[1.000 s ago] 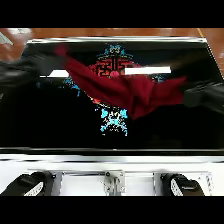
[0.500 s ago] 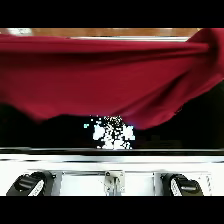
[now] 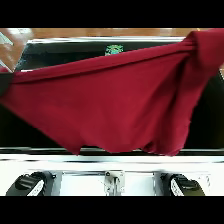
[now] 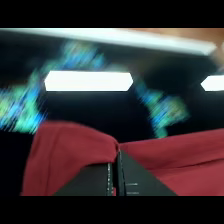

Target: Fold the shirts.

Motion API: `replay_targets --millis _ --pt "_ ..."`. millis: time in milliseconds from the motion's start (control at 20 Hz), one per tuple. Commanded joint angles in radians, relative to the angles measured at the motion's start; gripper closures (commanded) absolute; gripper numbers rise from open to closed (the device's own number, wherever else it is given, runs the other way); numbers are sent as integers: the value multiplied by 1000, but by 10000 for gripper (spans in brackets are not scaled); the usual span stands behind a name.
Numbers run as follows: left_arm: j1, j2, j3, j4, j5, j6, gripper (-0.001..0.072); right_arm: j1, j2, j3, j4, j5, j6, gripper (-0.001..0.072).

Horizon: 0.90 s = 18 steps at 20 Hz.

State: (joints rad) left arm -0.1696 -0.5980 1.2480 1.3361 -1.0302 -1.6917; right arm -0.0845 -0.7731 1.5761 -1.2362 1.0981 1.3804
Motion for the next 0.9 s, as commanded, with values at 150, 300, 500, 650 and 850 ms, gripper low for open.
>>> replay_targets --millis 150,300,500,650,850 --pt "8 -305 -86 108 0 -54 665 0 -436 3 78 -82 8 650" --pt "39 -503 -85 107 18 -103 664 1 -649 3 84 -123 66 650" --pt "57 -740 -85 -53 18 -180 622 6 -865 3 106 -37 173 649" --pt "59 -830 -85 -196 27 -179 190 18 -928 3 132 1 172 212" --pt "175 -796 -86 -199 -185 -23 108 -49 -848 28 8 112 36 63"
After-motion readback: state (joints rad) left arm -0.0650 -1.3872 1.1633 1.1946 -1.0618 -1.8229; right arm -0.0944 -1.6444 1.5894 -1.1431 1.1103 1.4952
